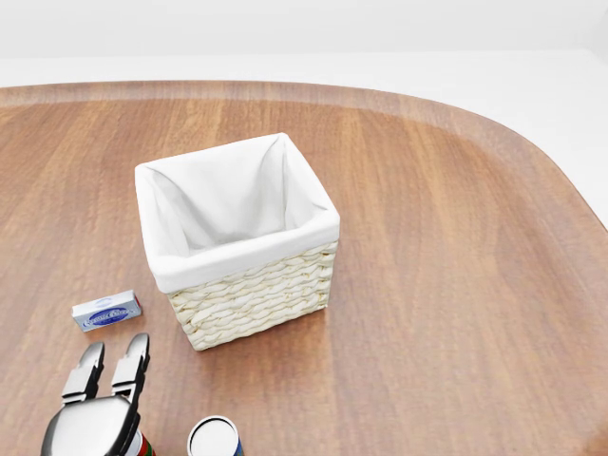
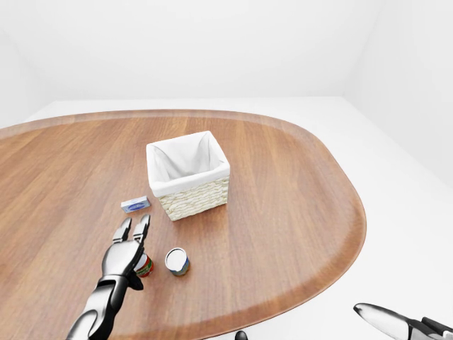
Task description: Pick up the tomato sauce, and put it in the basket.
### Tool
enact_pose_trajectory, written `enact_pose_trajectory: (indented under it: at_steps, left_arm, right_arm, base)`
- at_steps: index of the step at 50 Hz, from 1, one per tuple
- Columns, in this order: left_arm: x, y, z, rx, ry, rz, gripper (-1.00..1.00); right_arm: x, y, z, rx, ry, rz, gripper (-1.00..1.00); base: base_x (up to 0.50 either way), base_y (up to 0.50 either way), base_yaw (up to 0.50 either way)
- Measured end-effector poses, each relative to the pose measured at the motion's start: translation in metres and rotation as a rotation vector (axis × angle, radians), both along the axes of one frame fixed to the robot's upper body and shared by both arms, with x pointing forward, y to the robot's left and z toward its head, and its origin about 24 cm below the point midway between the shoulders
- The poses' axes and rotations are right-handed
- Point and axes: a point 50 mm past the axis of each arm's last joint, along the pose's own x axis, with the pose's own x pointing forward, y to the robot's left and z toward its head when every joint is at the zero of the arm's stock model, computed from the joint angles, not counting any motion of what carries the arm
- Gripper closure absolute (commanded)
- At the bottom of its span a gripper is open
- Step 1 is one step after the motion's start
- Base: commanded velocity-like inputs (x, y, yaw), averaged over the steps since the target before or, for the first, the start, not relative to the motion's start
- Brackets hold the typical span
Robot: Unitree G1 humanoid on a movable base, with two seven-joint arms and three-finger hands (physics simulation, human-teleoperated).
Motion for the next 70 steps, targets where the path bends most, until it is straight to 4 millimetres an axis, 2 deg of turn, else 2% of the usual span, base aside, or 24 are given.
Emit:
enact_pose_trajectory:
  at_steps: [54,55,56,70]
  left_arm:
    - [0.001,0.003,-0.037,0.056,0.116,0.008,-1.0]
    - [0.0,0.003,-0.038,0.056,0.119,0.007,-0.52]
    - [0.0,0.003,-0.039,0.056,0.121,0.006,1.0]
    - [0.0,0.001,-0.043,0.055,0.158,-0.013,1.0]
  right_arm:
    - [0.001,0.0,-0.001,0.003,0.001,0.0,-1.0]
    - [0.001,0.0,-0.001,0.003,0.0,-0.001,-1.0]
    - [0.001,0.0,-0.001,0.003,0.0,-0.001,-1.0]
    - [0.001,0.0,-0.001,0.003,0.001,-0.001,-1.0]
  base:
    - [0.0,0.0,0.0]
    - [0.0,0.0,0.0]
    - [0.0,0.0,0.0]
    - [0.0,0.0,0.0]
